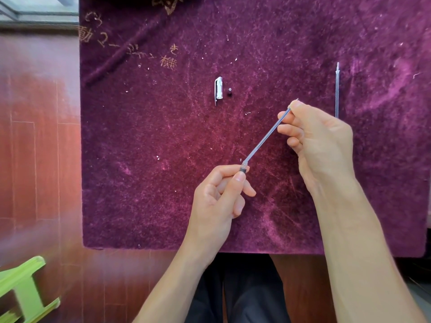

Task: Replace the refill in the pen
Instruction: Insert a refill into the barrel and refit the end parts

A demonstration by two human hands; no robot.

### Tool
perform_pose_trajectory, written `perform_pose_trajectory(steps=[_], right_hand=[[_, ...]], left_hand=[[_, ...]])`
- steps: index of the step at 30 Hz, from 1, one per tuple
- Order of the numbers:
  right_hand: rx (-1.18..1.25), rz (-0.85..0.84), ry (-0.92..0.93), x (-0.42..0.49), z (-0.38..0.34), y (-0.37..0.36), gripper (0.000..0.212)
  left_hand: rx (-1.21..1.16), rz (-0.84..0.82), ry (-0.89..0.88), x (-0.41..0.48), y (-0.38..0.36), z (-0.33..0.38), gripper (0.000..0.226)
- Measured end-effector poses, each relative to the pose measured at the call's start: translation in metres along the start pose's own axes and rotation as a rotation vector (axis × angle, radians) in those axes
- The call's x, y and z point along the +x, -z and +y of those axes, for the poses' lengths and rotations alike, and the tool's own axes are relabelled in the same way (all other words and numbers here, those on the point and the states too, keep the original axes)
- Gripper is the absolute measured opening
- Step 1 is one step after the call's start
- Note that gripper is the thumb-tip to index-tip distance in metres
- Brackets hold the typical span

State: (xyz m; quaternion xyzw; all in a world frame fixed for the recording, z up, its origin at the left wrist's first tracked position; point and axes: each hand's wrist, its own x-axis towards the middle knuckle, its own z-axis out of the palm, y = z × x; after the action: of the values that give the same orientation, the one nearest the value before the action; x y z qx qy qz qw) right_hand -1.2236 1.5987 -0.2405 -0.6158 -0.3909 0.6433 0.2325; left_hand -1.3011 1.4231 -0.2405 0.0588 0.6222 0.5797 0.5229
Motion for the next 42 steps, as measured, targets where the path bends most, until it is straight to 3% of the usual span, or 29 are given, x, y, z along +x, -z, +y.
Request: perform_pose_trajectory(steps=[13,42], right_hand=[[0.012,-0.224,0.099,0.0,-0.006,-0.004,0.01],[-0.213,-0.443,0.096,-0.019,0.034,0.013,0.016]], left_hand=[[0.018,-0.022,0.004,-0.001,0.002,-0.004,0.015],[0.001,0.021,-0.026,0.009,-0.004,-0.002,0.016]])
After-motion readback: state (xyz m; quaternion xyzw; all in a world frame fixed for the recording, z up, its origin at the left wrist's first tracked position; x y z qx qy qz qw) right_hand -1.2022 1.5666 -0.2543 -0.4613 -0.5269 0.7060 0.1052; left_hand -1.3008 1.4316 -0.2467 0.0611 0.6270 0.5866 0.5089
